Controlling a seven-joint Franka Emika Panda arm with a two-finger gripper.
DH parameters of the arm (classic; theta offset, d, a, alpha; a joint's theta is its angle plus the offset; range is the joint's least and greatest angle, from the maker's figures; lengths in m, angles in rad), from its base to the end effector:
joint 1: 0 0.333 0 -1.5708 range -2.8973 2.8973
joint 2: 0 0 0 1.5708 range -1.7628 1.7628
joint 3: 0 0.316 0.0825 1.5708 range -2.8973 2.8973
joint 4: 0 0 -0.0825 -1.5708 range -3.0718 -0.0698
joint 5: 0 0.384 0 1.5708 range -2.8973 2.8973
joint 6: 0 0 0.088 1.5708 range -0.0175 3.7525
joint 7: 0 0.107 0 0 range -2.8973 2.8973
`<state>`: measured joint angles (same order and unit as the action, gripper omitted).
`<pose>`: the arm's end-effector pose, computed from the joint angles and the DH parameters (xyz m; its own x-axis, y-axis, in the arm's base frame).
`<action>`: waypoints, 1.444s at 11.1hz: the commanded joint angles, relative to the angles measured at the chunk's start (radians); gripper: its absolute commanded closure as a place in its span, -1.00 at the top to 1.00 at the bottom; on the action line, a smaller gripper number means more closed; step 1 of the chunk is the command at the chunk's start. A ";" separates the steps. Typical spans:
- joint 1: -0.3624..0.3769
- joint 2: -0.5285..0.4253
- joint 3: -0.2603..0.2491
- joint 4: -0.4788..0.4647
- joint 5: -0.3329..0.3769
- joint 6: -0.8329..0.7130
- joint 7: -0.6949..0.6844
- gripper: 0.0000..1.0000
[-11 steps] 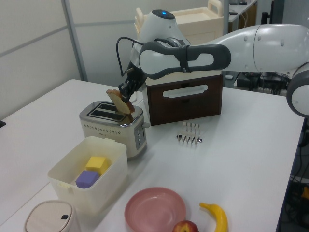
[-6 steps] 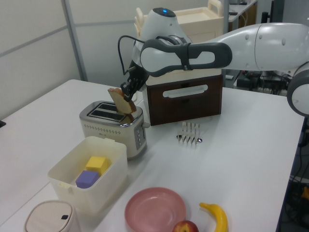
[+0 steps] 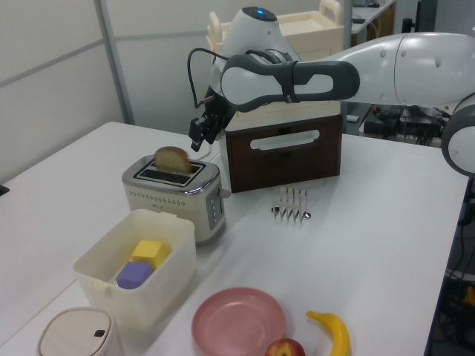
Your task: Put the bread in the toaster
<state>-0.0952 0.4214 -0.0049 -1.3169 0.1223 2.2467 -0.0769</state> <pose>0.7227 -0.0683 0.5545 0.8675 -0.0856 0.4900 -0.0525 -0.9953 -0.0809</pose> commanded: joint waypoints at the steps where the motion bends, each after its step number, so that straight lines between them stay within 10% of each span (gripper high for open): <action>1: 0.005 -0.023 -0.009 -0.008 0.023 -0.026 -0.026 0.13; 9: -0.008 -0.065 -0.010 -0.027 -0.118 -0.309 -0.034 1.00; 16: -0.001 -0.079 -0.001 -0.021 -0.147 -0.527 -0.050 1.00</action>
<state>-0.1021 0.3718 -0.0063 -1.3138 -0.0101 1.7627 -0.1090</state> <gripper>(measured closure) 0.000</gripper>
